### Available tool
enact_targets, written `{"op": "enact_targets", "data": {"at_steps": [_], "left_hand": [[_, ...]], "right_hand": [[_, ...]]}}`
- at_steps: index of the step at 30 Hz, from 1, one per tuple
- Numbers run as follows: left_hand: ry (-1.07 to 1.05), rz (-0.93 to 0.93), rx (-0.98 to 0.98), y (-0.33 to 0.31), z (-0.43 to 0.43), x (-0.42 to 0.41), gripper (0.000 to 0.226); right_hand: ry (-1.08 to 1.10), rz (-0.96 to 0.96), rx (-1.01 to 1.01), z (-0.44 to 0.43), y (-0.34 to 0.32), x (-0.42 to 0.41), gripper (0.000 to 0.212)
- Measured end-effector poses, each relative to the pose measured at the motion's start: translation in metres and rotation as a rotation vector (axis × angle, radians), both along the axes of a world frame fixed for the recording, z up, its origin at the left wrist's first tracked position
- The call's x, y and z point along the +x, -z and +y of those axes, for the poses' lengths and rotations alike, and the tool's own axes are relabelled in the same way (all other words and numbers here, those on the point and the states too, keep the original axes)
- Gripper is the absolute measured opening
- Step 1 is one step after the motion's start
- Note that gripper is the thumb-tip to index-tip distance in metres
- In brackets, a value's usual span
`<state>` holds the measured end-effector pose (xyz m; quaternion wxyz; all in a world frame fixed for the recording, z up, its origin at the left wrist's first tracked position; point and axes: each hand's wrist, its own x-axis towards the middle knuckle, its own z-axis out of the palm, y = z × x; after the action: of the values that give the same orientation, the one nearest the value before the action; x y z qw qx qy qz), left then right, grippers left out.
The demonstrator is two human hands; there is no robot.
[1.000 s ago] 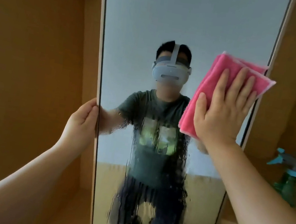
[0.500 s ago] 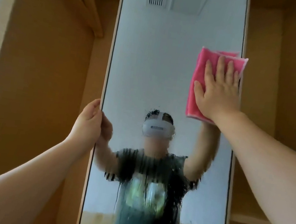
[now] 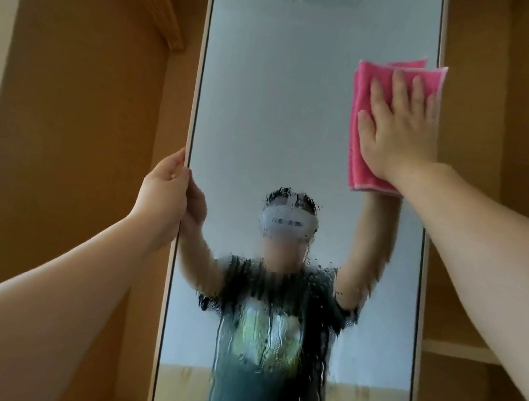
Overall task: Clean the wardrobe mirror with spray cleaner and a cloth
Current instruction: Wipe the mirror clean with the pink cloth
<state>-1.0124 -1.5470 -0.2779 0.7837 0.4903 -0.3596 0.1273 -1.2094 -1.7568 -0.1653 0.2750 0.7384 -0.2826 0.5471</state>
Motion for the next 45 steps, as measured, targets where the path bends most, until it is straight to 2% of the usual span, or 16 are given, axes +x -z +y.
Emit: {"op": "enact_targets", "data": {"at_steps": [8,16,18,21,25,33,37,45], "left_hand": [[0.031,-0.042,0.040,0.003,-0.005,0.017,0.040],[0.073,-0.058,0.097,0.004,0.008,0.006,0.043],[0.083,-0.068,0.070,0.004,0.008,0.007,0.044],[0.140,0.013,-0.018,0.006,0.008,0.011,0.042],[0.206,0.022,-0.024,0.006,0.010,0.008,0.041],[0.275,0.122,-0.050,0.006,0.006,0.018,0.037],[0.209,0.063,-0.041,0.006,0.005,0.024,0.036],[0.273,0.045,0.017,0.008,0.007,0.040,0.037]], "right_hand": [[0.016,0.082,-0.072,-0.013,0.034,-0.007,0.066],[-0.006,0.149,-0.134,-0.013,0.123,-0.008,0.063],[-0.019,0.140,-0.130,-0.012,0.138,-0.006,0.063],[-0.053,0.143,-0.144,-0.011,0.167,-0.003,0.063],[-0.076,0.197,-0.153,-0.011,0.194,0.000,0.063],[-0.047,0.233,-0.131,-0.003,0.165,0.003,0.060],[-0.039,0.213,-0.103,0.009,0.119,0.009,0.059],[-0.029,0.168,-0.080,0.034,0.023,0.030,0.064]]}}
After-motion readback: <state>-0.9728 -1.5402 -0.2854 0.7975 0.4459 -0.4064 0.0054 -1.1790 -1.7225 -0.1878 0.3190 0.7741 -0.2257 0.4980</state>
